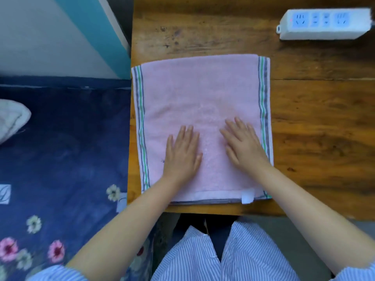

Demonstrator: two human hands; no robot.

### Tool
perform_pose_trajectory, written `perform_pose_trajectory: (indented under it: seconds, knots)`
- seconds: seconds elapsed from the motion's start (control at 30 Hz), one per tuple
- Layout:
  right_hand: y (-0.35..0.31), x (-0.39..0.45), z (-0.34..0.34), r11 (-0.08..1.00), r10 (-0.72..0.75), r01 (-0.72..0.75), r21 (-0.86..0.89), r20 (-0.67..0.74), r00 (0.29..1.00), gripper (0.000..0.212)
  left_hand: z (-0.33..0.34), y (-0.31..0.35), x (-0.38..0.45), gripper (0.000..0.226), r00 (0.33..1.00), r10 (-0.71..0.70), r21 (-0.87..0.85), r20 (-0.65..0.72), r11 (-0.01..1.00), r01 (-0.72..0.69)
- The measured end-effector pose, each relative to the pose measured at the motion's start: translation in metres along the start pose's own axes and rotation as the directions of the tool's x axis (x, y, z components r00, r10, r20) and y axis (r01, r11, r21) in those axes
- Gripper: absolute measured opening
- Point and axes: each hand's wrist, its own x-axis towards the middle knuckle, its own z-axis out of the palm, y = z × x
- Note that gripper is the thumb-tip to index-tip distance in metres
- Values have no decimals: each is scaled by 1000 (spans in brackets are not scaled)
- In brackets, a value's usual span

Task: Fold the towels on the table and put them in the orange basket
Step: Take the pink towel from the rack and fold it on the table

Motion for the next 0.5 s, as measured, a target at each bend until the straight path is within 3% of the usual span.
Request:
perform_pose_trajectory:
  seconds: [0.07, 0.13, 0.27, 0.4, 0.5]
  knots:
    - [-6, -30, -3, 998, 6, -2, 65, -49, 999, 26, 16, -1, -29, 58, 999, -4, 37, 36, 999, 2]
    - [-11, -59, -6, 993, 37, -29, 113, -76, 996, 32, 32, -10, -56, 59, 995, -44, 79, 90, 996, 37]
    - [-10, -99, -9, 991, 90, -84, 100, -59, 994, 38, 44, -28, -89, 60, 994, -97, 94, 48, 991, 93]
    - [-3, -121, -13, 995, 65, -68, 73, 49, 997, 46, 49, -44, -109, 60, 990, -138, 94, 23, 986, 135]
    - [-1, -126, -10, 996, 83, -87, 34, 91, 992, 30, 53, -44, -111, 57, 991, -130, 94, -30, 987, 132]
